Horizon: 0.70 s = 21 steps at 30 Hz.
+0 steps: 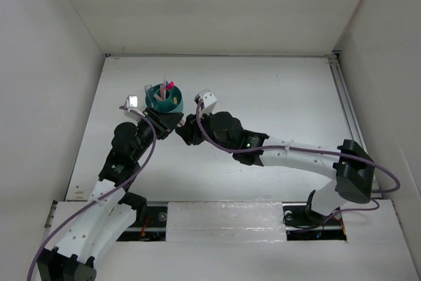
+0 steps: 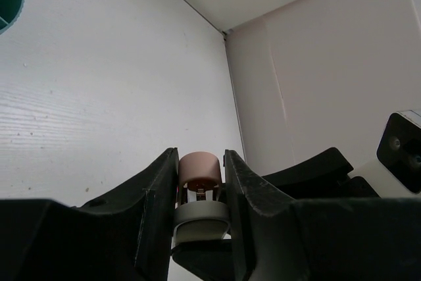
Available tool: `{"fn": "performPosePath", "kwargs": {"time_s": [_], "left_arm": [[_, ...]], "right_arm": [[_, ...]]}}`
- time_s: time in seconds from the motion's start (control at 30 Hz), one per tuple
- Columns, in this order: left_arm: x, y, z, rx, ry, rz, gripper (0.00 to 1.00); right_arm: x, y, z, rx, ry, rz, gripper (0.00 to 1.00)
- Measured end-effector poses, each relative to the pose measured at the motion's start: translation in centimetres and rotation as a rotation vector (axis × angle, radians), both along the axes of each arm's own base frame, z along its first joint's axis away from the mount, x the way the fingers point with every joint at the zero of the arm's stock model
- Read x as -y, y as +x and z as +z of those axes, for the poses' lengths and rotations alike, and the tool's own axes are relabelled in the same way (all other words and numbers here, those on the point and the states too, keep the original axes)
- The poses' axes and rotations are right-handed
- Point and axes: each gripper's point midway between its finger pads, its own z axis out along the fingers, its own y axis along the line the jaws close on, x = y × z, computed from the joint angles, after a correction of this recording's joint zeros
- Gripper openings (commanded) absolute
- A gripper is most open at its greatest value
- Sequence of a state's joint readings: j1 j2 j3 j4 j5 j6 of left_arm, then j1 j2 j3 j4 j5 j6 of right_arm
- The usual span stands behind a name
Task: Sort the stationery into containers
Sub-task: Place the stapler in the storage box.
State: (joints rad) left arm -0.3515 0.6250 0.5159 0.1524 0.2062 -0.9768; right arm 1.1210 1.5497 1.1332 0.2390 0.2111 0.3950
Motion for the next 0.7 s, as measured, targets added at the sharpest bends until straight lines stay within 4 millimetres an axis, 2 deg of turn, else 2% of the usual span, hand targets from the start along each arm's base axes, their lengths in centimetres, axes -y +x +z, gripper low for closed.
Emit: {"fn": "performPosePath", "kwargs": {"time_s": [0.03,0.07,0.1,0.13,0.2,0.33,0.37,0.57,0.7], "left_arm": [[0.0,0.0,-0.1,-0.001,0.004,0.0,0.0],[0.0,0.1,-0.2,-0.001,0.009,0.001,0.0],[-0.1,0.2,-0.3,0.001,0.018,0.003,0.0],[-0.1,0.2,-0.4,0.002,0.026,0.002,0.0],[0.1,0.2,-0.6,-0.002,0.051,-0.009,0.0],[0.1,0.7,-0.1,-0.002,0.12,-0.006,0.0],[0.0,1.0,0.3,0.003,0.133,0.006,0.0],[-2.1,3.1,0.7,-0.016,0.21,0.143,0.0],[-4.0,5.0,-0.3,-0.074,0.274,0.269,0.0]], "right_arm": [[0.0,0.1,-0.1,-0.001,-0.004,-0.003,0.02],[0.0,0.1,-0.1,-0.002,-0.006,-0.004,0.1],[-0.1,0.2,-0.2,-0.003,-0.009,-0.006,0.41],[-0.1,0.2,-0.3,-0.005,-0.013,-0.007,0.58],[0.0,0.4,-0.4,-0.002,-0.017,-0.018,0.8],[0.3,0.8,-0.6,0.004,-0.026,-0.043,0.96],[0.3,0.9,-0.5,0.007,-0.024,-0.048,0.98],[0.9,1.4,-0.4,0.019,-0.032,-0.084,0.99],[2.7,1.3,-0.7,0.024,-0.048,-0.125,0.99]]}}
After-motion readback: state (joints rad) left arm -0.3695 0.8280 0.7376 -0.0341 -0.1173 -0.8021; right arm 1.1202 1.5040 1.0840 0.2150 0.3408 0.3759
